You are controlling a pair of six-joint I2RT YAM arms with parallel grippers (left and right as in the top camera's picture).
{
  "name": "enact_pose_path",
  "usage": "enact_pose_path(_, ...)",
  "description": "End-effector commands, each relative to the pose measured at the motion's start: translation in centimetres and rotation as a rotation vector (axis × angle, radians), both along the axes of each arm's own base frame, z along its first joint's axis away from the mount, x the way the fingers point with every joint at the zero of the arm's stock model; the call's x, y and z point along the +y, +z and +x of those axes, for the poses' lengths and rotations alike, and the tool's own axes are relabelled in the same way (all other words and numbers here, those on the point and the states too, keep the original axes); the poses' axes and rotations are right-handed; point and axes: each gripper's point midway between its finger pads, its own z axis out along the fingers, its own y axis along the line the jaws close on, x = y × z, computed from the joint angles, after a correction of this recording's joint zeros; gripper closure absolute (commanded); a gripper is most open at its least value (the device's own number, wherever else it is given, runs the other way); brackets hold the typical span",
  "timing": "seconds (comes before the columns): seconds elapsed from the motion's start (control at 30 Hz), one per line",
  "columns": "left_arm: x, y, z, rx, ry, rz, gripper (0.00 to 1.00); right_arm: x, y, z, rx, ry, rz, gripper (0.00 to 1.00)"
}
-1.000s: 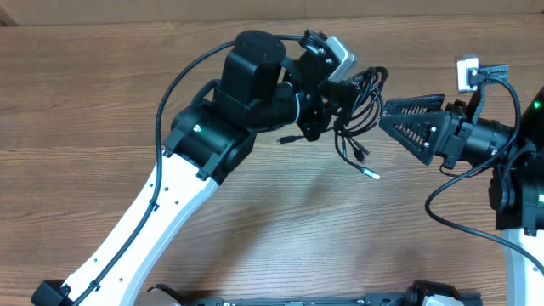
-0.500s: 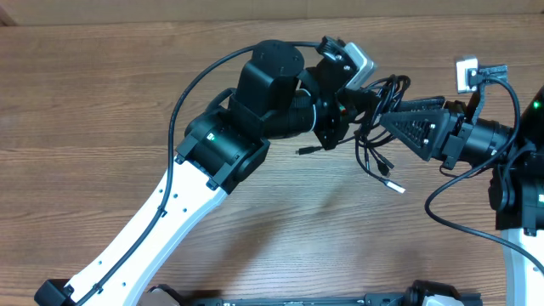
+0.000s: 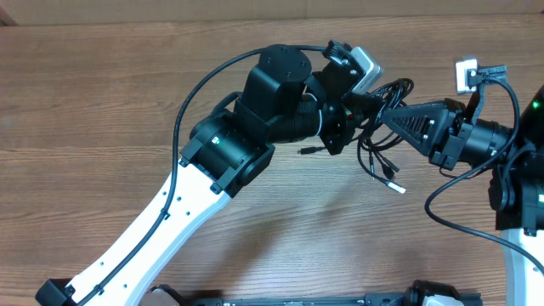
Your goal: Untangle cables
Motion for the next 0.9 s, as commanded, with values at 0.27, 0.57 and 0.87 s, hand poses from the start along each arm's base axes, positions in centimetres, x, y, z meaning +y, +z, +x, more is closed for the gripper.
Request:
enact_pose_path(0.27,-0.59,0.7,-0.51,-0.001,-0.017,-0.019,0.96,0.09,0.22,-0.36,0.012,0.006,0.004,0.76)
enact_pose_path(0.57,-0.83,0.69,-0.81,-0.001,-0.025,-0.019,0.96,0.08,0.21,-0.35,0.011,0.006,0.004,0.68)
enact_pose_path(0.87,-1.05,0.78,-0.94,-0.011,-0.025,-0.019,0.96,0.4,0.64,-1.18,-0.004,0.059,0.019,0.79)
